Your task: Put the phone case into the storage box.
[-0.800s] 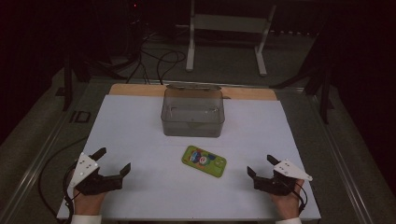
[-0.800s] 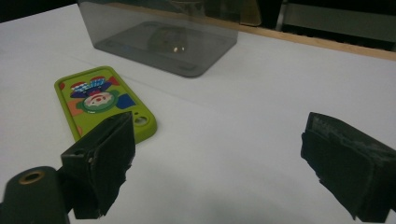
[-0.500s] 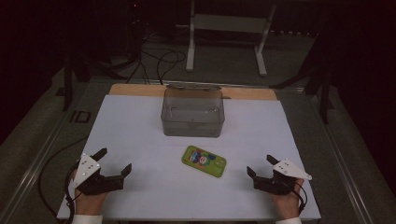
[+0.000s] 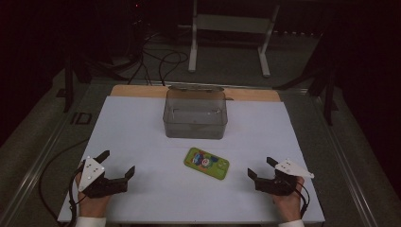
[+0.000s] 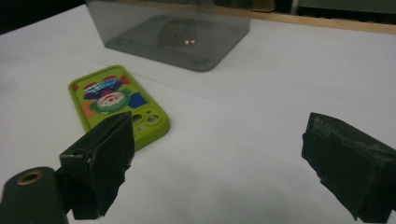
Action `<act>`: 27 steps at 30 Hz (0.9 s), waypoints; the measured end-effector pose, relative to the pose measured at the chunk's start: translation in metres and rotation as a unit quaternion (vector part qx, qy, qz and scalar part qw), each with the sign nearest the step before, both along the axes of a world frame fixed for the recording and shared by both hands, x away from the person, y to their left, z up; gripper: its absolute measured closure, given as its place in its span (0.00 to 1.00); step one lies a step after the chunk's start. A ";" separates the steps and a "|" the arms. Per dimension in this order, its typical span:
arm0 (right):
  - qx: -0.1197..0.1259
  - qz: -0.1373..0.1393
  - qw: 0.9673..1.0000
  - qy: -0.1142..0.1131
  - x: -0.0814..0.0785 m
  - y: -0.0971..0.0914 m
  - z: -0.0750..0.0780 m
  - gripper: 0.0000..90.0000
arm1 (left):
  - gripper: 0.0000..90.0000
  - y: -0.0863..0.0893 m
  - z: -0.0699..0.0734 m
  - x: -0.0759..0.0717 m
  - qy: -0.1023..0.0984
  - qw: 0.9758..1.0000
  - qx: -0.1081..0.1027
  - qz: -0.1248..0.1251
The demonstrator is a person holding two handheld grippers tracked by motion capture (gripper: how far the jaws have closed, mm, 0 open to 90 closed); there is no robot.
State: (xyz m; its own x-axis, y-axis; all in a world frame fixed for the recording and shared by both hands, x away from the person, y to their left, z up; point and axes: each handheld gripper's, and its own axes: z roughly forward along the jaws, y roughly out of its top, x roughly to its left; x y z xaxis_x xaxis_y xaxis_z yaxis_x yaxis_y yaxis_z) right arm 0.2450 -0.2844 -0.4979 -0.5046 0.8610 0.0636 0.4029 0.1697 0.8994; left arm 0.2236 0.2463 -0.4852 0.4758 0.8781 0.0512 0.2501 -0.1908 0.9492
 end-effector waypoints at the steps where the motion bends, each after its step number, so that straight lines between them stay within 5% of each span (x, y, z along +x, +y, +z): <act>1: -0.002 -0.003 1.000 0.000 0.001 0.002 0.004 0.11 | 0.00 0.000 0.000 0.000 0.001 1.000 0.000 0.001; 19: -0.039 0.019 0.999 0.027 0.022 0.031 0.013 0.17 | 0.00 -0.005 -0.005 0.001 0.001 1.000 0.013 0.000; 27: -0.076 0.025 0.995 0.055 0.033 0.048 0.010 0.25 | 0.00 -0.008 -0.007 0.001 0.003 1.000 0.020 -0.004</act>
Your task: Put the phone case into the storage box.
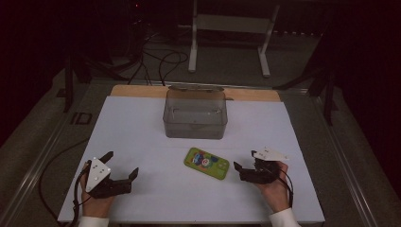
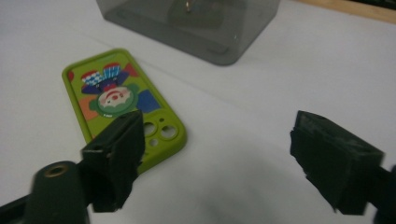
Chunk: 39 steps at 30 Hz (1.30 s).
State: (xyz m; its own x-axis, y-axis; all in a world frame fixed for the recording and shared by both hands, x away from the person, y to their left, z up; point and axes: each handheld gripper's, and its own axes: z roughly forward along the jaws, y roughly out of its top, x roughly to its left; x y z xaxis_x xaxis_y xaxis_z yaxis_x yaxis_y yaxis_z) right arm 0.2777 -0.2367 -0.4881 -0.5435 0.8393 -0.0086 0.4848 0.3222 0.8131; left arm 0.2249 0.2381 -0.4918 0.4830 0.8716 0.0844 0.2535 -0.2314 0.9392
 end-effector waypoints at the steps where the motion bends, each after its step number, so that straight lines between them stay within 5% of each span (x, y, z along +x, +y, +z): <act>1: -0.006 -0.003 1.000 0.001 0.001 0.002 -0.001 0.26 | 0.00 0.000 0.000 0.000 0.000 1.000 -0.001 0.000; 22: -0.080 0.015 0.996 0.029 0.012 0.033 -0.016 0.62 | 0.00 -0.004 -0.001 0.000 0.000 1.000 0.008 -0.006; 32: -0.082 -0.002 0.993 0.081 0.019 0.034 -0.022 0.99 | 0.00 -0.004 -0.001 0.000 -0.001 1.000 0.009 -0.007; 39: -0.084 0.013 0.991 0.101 0.017 0.036 -0.024 1.00 | 0.00 -0.005 -0.001 -0.001 -0.002 1.000 0.008 -0.008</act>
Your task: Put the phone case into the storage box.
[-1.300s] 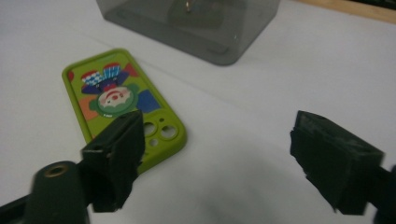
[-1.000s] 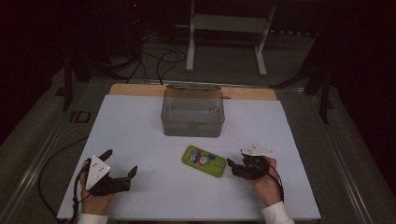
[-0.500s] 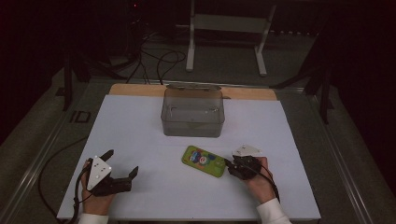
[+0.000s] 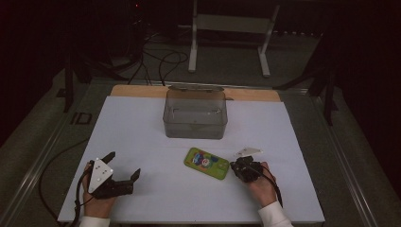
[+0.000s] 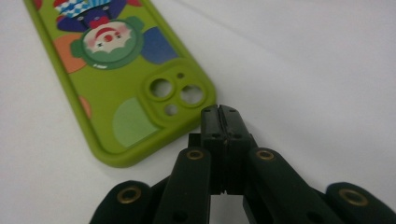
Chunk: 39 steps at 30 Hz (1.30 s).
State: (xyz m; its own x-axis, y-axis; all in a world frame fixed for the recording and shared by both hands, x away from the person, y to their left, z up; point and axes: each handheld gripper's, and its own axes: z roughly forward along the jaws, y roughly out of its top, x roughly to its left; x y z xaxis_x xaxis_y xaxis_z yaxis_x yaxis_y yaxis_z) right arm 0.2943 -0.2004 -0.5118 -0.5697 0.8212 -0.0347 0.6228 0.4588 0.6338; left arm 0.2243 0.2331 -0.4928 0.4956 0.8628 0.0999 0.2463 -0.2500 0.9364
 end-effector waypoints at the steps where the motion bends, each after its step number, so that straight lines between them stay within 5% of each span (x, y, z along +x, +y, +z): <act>1: -0.001 0.003 1.000 0.000 0.000 0.001 0.000 1.00 | 0.00 0.000 0.000 0.000 0.000 1.000 0.001 0.000; 17: -0.002 0.003 1.000 0.002 0.011 0.016 -0.002 1.00 | 0.00 -0.001 0.000 0.000 0.001 1.000 0.001 0.000; 39: 0.017 0.062 0.998 -0.012 0.040 0.103 -0.008 1.00 | 0.00 0.000 0.000 0.000 -0.002 1.000 0.003 0.001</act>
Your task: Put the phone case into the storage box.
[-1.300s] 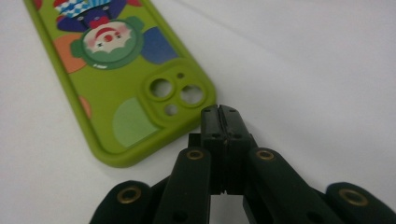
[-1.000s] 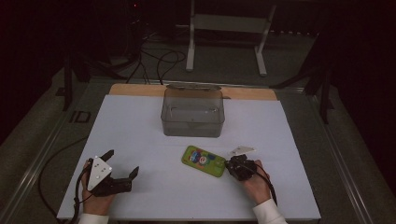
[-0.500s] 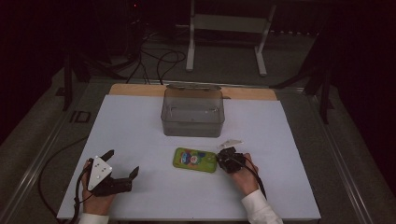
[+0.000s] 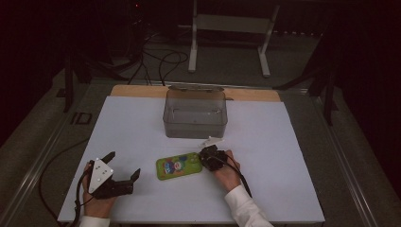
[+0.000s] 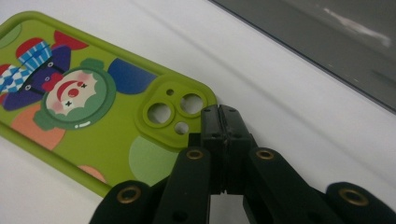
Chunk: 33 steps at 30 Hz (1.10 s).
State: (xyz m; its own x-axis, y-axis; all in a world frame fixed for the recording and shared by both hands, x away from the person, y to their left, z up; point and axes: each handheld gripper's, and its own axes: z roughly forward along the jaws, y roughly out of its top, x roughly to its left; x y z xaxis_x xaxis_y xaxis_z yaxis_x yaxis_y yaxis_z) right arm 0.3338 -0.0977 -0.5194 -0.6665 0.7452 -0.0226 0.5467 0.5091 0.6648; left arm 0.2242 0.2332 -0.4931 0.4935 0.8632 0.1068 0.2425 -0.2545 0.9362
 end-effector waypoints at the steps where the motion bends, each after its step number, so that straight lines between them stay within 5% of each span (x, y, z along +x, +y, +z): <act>1: -0.003 0.004 1.000 -0.001 0.000 0.004 0.000 1.00 | 0.00 0.000 0.000 0.000 0.000 1.000 0.000 0.000; 7: -0.004 0.004 1.000 -0.008 0.001 0.003 0.003 0.99 | 0.00 0.001 0.000 -0.001 -0.001 1.000 0.000 0.003; 17: 0.013 -0.027 0.998 -0.046 -0.004 -0.032 0.028 0.88 | 0.00 0.003 0.000 -0.001 -0.005 1.000 -0.003 0.010; 20: 0.030 -0.048 0.995 -0.080 -0.014 -0.063 0.038 0.60 | 0.00 0.003 0.000 -0.001 -0.005 1.000 -0.004 0.012; 25: 0.045 -0.060 0.992 -0.098 -0.022 -0.079 0.043 0.49 | 0.00 0.003 0.000 -0.001 -0.006 1.000 -0.004 0.012; 27: 0.050 -0.077 0.986 -0.139 -0.037 -0.101 0.046 0.26 | 0.00 0.003 0.000 -0.001 -0.006 1.000 -0.004 0.013; 33: 0.067 -0.077 0.980 -0.172 -0.058 -0.129 0.047 0.14 | 0.00 0.005 0.000 -0.001 -0.004 1.000 -0.012 0.015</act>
